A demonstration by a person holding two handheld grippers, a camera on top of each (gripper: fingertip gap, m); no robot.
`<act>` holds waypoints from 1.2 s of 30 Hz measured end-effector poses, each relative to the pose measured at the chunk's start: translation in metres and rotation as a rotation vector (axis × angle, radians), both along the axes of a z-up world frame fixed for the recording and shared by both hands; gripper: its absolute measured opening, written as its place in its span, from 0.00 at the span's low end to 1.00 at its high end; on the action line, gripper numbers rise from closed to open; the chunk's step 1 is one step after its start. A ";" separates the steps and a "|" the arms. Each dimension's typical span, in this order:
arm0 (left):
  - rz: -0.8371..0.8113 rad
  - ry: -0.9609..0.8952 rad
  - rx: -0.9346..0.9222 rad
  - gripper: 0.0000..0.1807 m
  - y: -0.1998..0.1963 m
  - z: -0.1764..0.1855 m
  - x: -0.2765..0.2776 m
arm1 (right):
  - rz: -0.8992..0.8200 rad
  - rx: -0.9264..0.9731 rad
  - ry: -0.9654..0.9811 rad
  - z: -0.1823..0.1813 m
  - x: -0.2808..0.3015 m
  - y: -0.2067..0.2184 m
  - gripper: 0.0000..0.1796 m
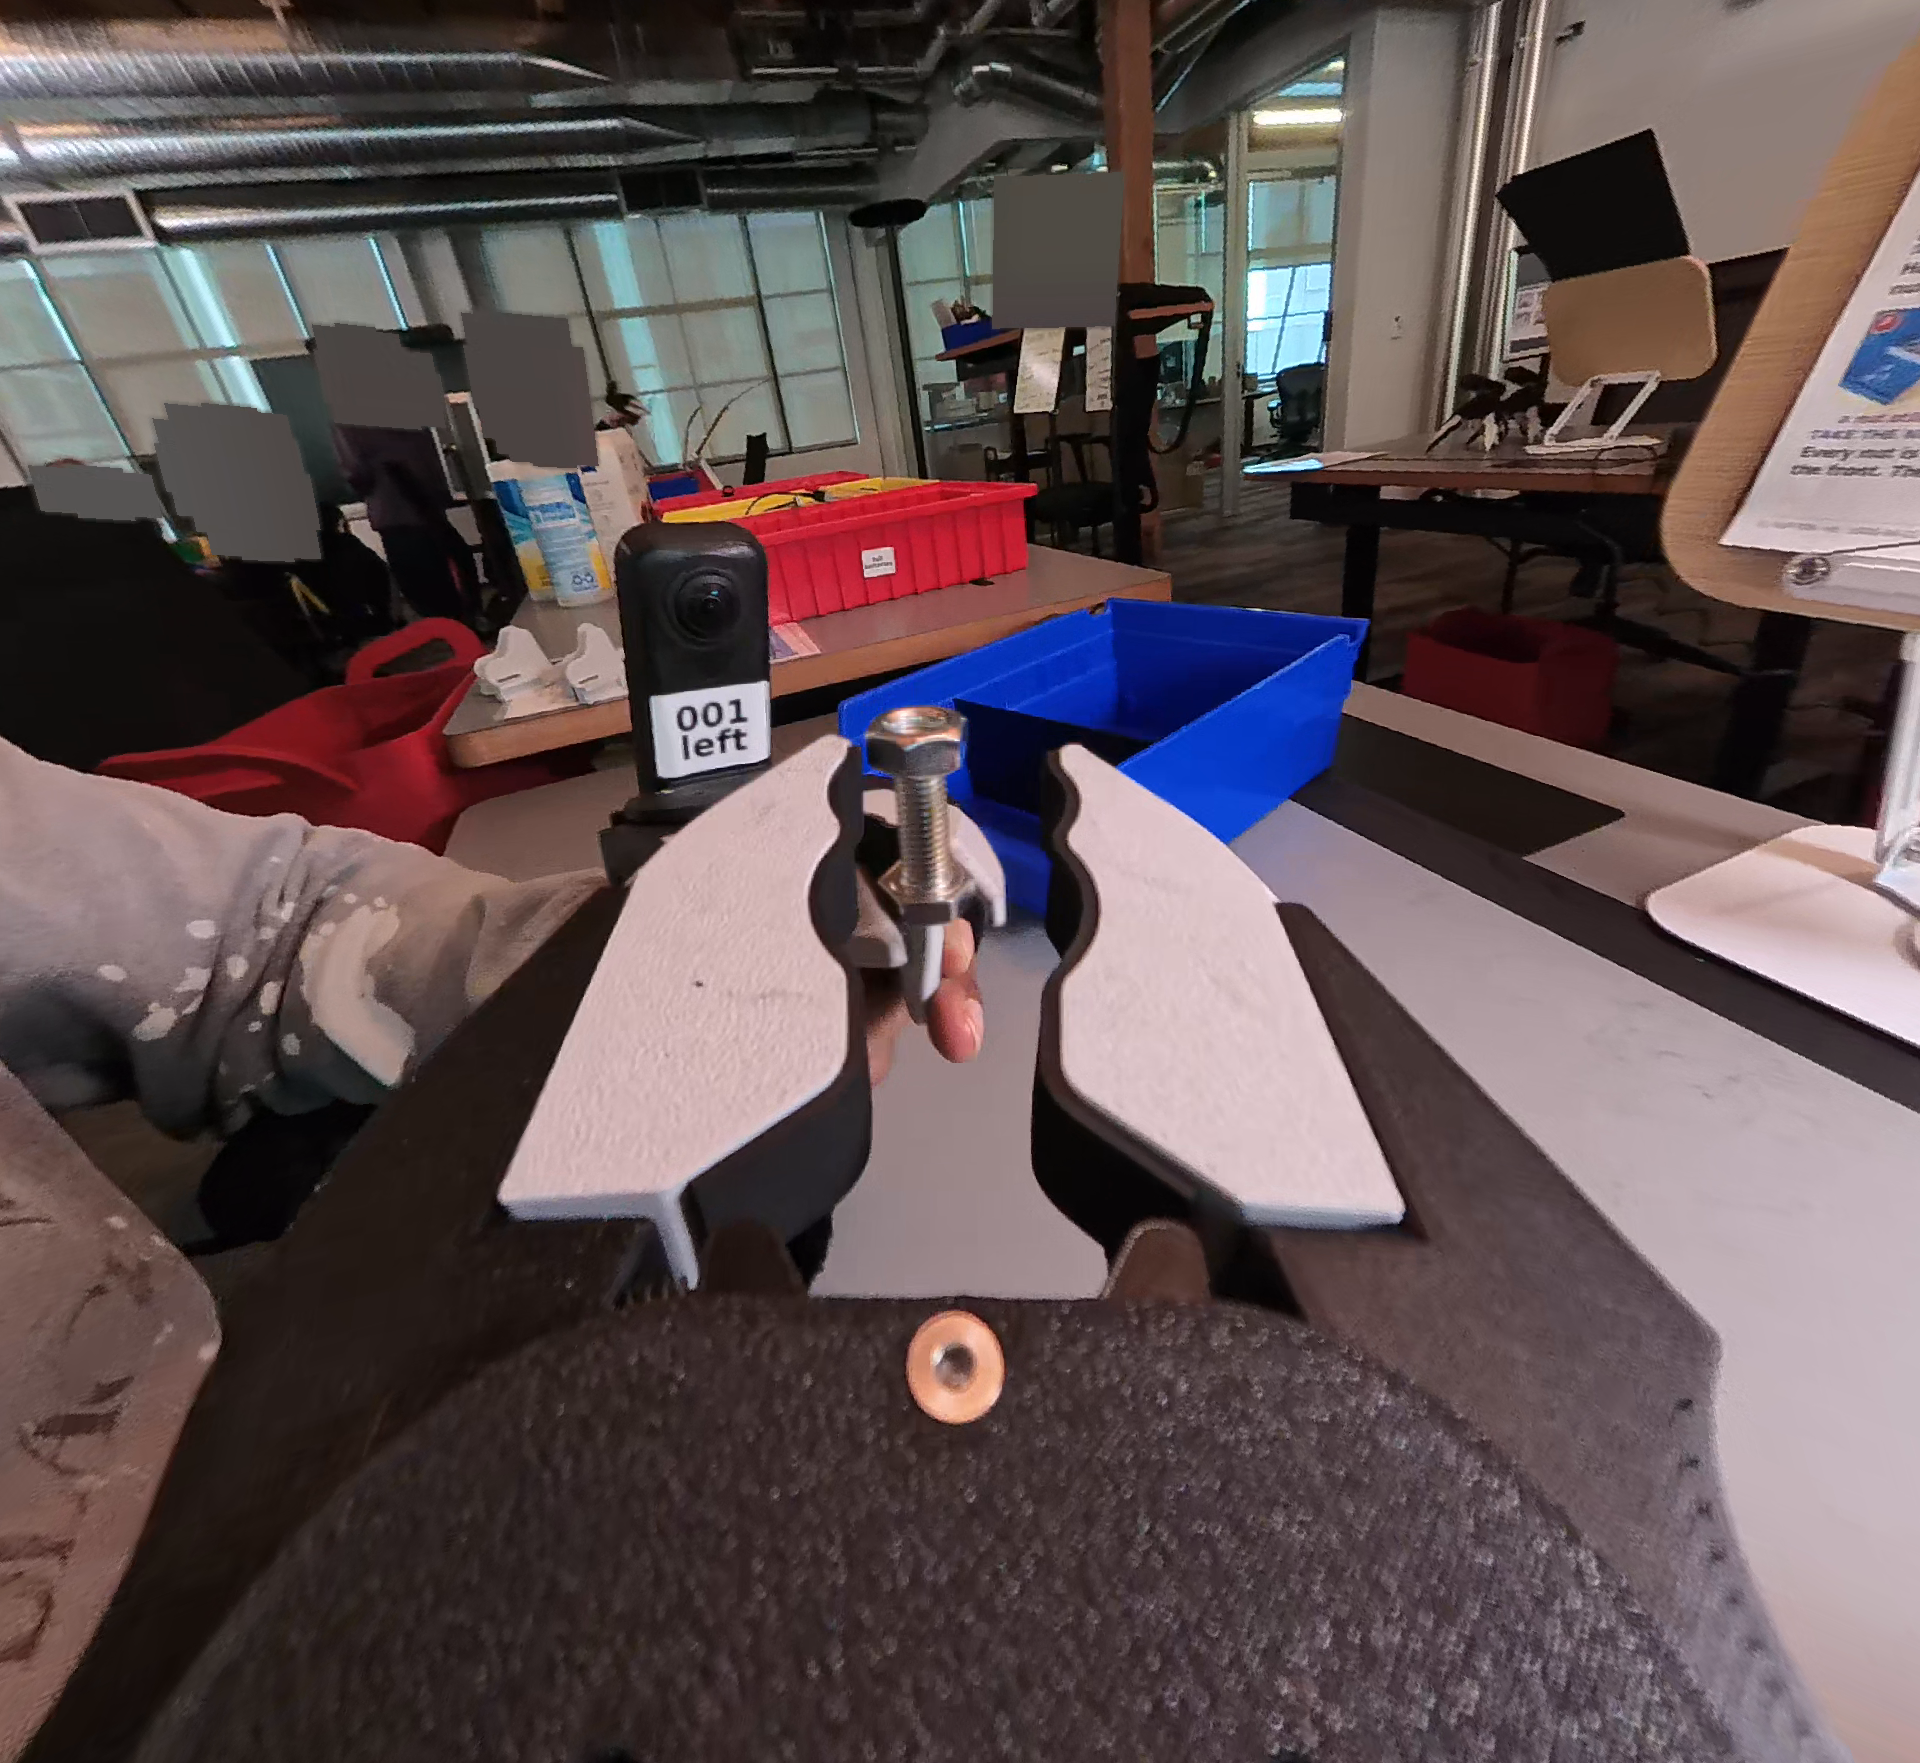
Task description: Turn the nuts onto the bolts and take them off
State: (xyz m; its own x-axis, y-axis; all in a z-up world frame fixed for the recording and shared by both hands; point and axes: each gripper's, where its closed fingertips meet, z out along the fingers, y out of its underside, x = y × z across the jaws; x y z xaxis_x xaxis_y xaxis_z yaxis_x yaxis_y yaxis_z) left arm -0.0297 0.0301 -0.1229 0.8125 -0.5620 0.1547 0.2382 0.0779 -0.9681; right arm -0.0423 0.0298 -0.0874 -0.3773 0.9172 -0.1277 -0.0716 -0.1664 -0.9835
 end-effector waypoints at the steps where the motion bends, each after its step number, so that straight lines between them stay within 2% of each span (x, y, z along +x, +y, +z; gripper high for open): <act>1: -0.001 0.000 0.002 0.10 0.000 0.001 0.000 | -0.005 0.001 0.002 0.000 0.000 0.002 0.18; 4: -0.002 -0.021 0.014 0.10 -0.002 0.004 -0.004 | -0.048 -0.046 0.017 0.003 0.003 0.018 0.10; 11: 0.000 -0.012 -0.002 0.10 0.000 0.000 -0.002 | 0.015 -0.016 0.014 0.001 0.002 0.001 0.18; 15: -0.005 -0.013 0.001 0.10 -0.001 0.001 0.000 | 0.004 -0.016 0.011 0.001 0.002 0.004 0.17; 17: -0.005 -0.023 0.013 0.10 -0.002 0.004 -0.002 | -0.036 -0.036 0.026 0.004 0.004 0.015 0.11; 25: -0.008 -0.007 -0.003 0.10 0.000 0.000 0.001 | 0.015 -0.013 0.019 0.002 0.004 0.001 0.16; 36: -0.010 -0.012 0.014 0.10 -0.002 0.004 -0.001 | 0.005 -0.015 0.035 0.004 0.007 0.010 0.14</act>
